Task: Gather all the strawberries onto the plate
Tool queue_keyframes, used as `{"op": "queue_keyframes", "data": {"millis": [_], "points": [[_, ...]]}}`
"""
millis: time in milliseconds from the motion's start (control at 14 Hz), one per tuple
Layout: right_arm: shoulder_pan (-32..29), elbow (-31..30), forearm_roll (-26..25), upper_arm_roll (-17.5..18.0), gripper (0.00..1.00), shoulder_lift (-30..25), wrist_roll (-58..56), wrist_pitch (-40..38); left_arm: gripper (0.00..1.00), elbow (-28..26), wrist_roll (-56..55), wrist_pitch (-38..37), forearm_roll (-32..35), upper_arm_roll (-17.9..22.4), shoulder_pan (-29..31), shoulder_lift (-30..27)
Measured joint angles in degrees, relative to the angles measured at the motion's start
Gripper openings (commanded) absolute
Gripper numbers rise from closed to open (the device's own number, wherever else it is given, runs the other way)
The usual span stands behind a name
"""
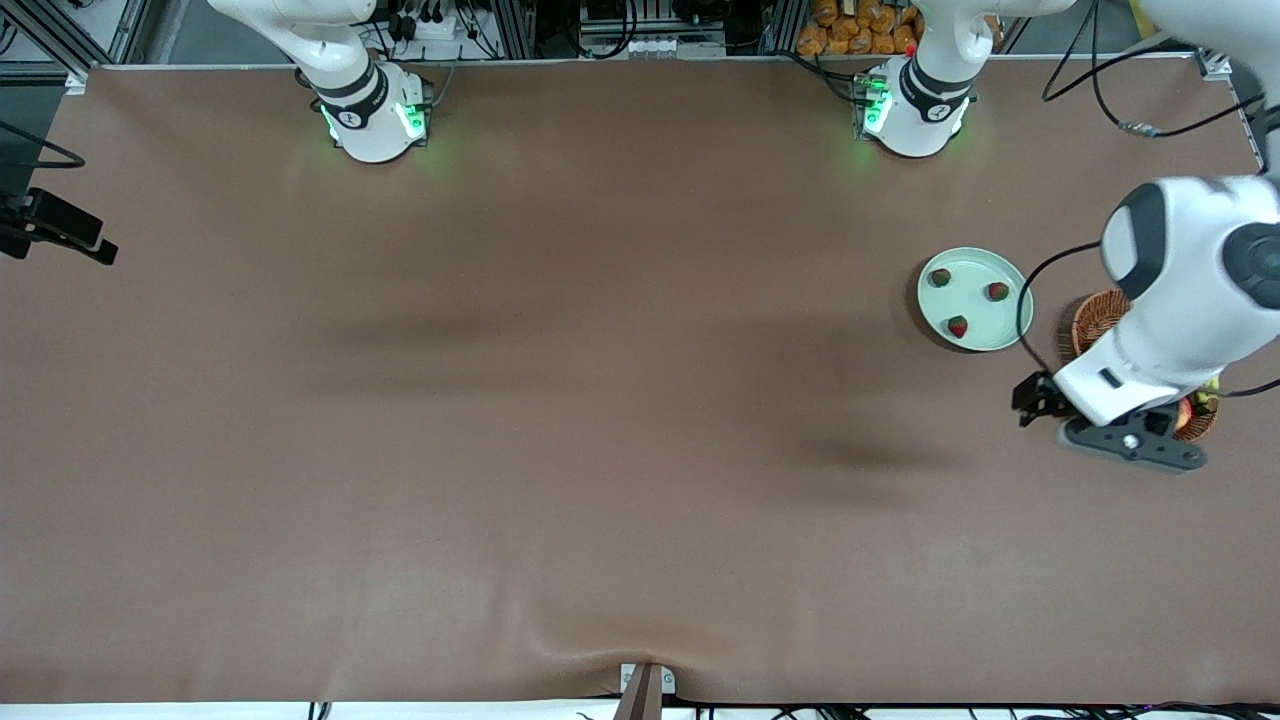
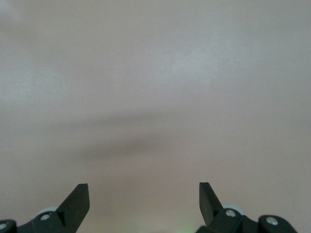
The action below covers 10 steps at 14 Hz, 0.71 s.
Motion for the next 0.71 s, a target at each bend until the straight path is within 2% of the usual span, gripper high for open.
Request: {"op": "queue_keyframes", "data": {"millis": [285,713], "points": [[0.0,0.03,0.0,0.06,1.0,-0.02,0.0,0.0,1.0,4.97,0.0,-10.05,-0.02,0.07,0.0,-4.93],[-0.02,0.09,-0.01,-0.06,1.0,-0.05,0.0,0.0,1.0,7.76,0.04,-21.14,-0.02,0.62,-0.01,-12.09]]}}
